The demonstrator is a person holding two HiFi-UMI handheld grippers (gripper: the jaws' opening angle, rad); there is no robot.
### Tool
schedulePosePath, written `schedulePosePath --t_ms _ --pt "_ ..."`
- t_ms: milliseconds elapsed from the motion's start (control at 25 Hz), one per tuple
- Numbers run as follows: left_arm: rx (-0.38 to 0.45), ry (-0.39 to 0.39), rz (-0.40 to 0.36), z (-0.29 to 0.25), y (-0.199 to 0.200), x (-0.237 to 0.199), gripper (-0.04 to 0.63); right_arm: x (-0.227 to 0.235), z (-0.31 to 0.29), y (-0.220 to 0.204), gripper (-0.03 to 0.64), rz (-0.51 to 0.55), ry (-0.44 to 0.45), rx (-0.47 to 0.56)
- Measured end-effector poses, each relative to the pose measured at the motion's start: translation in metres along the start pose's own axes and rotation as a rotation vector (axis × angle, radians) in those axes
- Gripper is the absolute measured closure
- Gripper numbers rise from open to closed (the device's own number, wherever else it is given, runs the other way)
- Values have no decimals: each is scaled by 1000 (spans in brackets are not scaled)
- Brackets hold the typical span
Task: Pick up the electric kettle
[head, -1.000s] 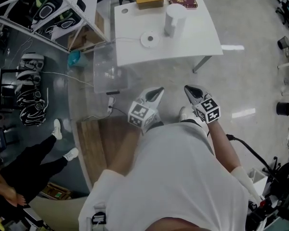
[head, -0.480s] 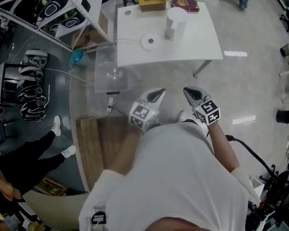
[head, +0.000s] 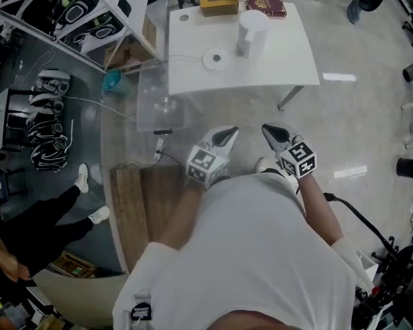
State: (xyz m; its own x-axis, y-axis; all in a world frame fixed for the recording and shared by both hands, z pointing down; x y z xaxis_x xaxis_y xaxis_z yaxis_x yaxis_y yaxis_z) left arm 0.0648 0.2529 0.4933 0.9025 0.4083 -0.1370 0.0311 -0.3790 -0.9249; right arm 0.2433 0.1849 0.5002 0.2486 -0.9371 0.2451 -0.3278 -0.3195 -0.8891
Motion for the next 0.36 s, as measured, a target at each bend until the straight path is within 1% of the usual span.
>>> schedulePosePath --t_ms 360 --pt "-5 0 -11 1 -3 -2 595 3 1 -1 614 -4 1 4"
Point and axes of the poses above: the fingertips, and each gripper's own axes: z backward along the fingers, x to its right, y out of its top, the point moved 8 cm from there along z, backward along the fingers, and after that the axes turned 8 degrees about y, right-handed, at the moved point
